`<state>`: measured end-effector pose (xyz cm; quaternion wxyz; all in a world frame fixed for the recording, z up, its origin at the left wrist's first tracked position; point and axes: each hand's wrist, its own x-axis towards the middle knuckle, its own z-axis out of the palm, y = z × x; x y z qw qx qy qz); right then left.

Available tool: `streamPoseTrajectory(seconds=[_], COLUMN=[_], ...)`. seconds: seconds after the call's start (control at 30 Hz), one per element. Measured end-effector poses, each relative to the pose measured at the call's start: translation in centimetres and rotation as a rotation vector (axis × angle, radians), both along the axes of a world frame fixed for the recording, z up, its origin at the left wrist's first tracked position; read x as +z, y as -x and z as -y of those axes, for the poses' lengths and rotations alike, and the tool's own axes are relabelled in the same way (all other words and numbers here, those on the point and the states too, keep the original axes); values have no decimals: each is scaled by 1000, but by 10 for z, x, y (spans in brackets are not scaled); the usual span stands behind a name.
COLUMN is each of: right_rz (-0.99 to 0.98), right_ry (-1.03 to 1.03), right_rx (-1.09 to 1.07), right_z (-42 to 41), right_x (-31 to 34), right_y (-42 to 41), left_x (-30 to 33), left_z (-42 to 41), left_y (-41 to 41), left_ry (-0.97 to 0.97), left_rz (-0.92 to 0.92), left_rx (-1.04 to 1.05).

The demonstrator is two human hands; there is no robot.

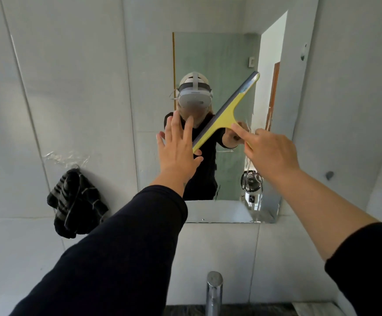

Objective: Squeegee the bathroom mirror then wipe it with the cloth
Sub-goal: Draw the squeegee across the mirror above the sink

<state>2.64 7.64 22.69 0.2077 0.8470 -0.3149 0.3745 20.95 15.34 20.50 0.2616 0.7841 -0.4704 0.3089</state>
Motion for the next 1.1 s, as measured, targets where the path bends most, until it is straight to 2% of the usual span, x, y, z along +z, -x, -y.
streamPoseTrajectory(seconds=[0.1,0.3,0.57,0.73,0.9,1.1], right_rz=[50,208,621,803,868,850], right_ry=[-45,-181,-415,-537,-617,-626], right_rx=[-50,-72,67,100,106,164], right_z=[16,33,15,0,-17,-40], right_x=[-6,-30,-71,-84,-92,-103], right_y=[20,53,14,-11,-31,-58], left_x=[-6,-15,-16,-13,-6,11], left_z=[10,17,17,13,4,-15], left_y=[2,1,-1,-4,-10,-28], left_ry=[-6,53,57,65,72,125], left_rz=[47,27,22,21,36,44], left_rx=[-8,-66,-93,-124,-140,-92])
